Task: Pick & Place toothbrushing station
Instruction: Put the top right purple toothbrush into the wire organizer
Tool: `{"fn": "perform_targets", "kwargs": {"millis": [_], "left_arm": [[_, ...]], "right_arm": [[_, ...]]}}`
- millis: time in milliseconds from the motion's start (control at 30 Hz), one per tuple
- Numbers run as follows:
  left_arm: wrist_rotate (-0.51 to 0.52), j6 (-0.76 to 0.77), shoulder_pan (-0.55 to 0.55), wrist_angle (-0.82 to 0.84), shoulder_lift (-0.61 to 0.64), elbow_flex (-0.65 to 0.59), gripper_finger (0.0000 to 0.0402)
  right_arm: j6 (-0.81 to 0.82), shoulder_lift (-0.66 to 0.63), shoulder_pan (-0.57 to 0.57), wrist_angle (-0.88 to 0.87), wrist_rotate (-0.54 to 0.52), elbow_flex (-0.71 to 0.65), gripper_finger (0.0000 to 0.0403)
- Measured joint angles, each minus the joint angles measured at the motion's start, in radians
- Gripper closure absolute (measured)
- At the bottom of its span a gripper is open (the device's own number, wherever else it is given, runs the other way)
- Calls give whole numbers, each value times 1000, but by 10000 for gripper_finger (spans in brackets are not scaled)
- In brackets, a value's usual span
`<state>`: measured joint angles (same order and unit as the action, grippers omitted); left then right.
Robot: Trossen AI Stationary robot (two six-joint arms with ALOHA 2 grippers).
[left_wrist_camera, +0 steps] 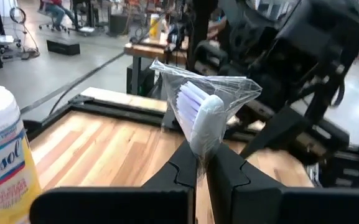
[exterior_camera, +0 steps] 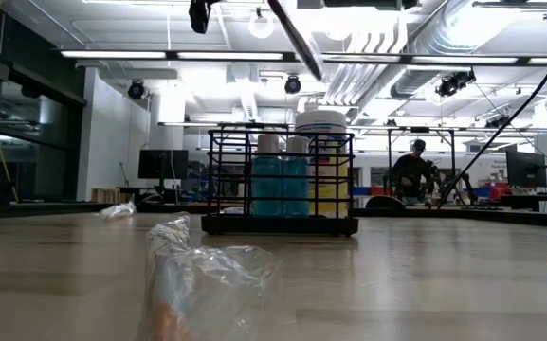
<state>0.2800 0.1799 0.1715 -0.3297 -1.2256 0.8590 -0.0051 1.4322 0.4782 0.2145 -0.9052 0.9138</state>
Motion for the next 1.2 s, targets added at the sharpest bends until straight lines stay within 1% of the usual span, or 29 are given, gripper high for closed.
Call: {"fn": "perform_targets", "kwargs": {"millis": [133,233,367,467,600,667,733,800,1033,1200], "left_arm": [[103,1,24,84,19,0,396],[177,12,52,140,54,0,396],[194,55,100,199,108,0,396],[221,100,133,280,128,0,396],[340,134,176,373,129,0,396],[403,145,195,401,129,0,396],[444,153,209,411,129,0,396],[457,158,215,425,130,0,396],[456,240,202,487,130,0,396],[441,247,202,487,123,0,396]], "right_arm": [[-14,0,17,0,-38,0,253],[-15,0,22,0,-38,0,253],[0,0,22,0,-37,0,253],[5,0,22,0,-35,0,253],[8,0,22,-1,-35,0,253],[8,0,22,0,-35,1,253],[8,0,22,0,-35,2,253],[8,0,22,0,-34,2,253],[9,1,22,0,-34,2,253],[9,1,22,0,-35,2,253]]}}
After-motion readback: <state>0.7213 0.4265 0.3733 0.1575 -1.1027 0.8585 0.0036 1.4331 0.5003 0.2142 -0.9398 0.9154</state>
